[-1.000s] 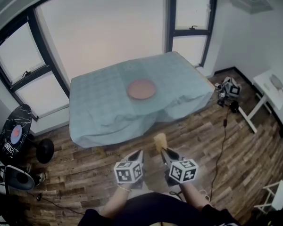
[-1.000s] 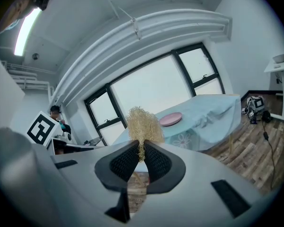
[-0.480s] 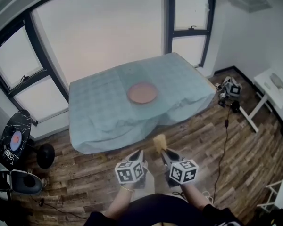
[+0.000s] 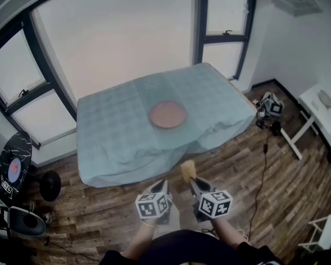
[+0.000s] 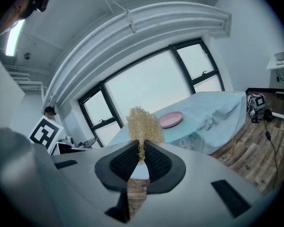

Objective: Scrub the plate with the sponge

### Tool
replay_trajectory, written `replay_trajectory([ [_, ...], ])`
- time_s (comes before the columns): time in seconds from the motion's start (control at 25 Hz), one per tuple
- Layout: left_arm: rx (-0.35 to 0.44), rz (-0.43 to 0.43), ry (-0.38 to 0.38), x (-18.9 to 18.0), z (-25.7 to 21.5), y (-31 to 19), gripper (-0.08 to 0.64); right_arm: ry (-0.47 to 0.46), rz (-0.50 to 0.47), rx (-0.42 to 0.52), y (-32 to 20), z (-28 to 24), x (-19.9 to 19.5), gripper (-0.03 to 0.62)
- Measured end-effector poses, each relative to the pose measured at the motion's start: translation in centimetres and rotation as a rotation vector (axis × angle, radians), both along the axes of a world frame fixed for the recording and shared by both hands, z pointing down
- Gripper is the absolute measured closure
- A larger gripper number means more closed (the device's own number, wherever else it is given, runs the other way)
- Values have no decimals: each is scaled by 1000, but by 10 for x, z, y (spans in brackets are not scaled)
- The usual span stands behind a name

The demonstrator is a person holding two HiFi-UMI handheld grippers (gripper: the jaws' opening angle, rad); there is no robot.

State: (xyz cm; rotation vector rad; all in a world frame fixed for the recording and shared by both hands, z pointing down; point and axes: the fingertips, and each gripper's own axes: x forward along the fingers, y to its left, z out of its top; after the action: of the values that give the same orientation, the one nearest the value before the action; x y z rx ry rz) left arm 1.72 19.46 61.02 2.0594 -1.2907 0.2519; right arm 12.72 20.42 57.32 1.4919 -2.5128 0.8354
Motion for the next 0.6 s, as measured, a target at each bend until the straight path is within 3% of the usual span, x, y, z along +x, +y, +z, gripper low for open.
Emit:
replay_trajectory([
  [0.6,-29,9,-7,-28,10,-105,552,-18,1,-36,-103,8,-27,557],
])
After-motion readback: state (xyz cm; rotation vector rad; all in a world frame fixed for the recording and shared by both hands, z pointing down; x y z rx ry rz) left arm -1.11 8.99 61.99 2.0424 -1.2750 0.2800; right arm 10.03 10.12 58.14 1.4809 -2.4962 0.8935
